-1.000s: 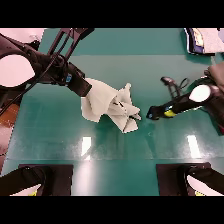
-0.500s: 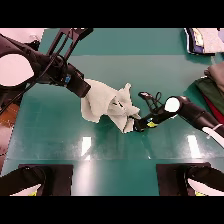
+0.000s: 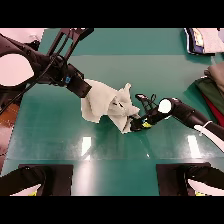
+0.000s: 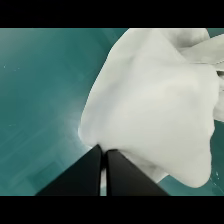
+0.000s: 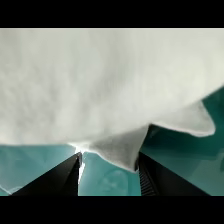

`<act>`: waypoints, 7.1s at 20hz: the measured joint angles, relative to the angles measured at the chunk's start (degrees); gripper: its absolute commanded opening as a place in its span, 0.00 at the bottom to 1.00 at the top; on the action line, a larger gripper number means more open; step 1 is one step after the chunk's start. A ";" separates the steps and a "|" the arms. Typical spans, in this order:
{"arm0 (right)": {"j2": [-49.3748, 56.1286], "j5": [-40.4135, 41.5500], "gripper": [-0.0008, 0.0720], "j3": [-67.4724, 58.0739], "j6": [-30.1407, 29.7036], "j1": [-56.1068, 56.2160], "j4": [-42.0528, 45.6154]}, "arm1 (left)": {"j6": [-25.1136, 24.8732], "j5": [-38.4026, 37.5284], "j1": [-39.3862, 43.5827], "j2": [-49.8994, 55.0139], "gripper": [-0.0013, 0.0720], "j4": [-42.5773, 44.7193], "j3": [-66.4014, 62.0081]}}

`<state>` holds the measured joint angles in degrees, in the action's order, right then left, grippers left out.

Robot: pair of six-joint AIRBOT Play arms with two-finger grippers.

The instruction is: Fold the shirts.

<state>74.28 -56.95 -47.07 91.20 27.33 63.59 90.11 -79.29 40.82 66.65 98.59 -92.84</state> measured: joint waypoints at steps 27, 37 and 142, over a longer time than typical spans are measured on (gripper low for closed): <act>-42.77 -6.86 0.03 -28.85 1.99 -44.06 -0.33 | 7.67 1.99 0.02 -10.86 0.06 14.34 -24.41; -39.58 -15.80 0.03 -48.48 -2.91 -58.12 -3.23 | 8.83 5.88 -0.02 -11.58 0.06 5.55 -26.10; -34.71 -16.31 0.03 19.69 -7.54 -41.40 -3.67 | 2.56 9.73 -19.06 -8.90 0.06 -21.00 32.96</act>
<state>39.57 -73.25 -27.38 83.66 -14.06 59.92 92.66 -69.56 21.76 57.76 77.58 -59.88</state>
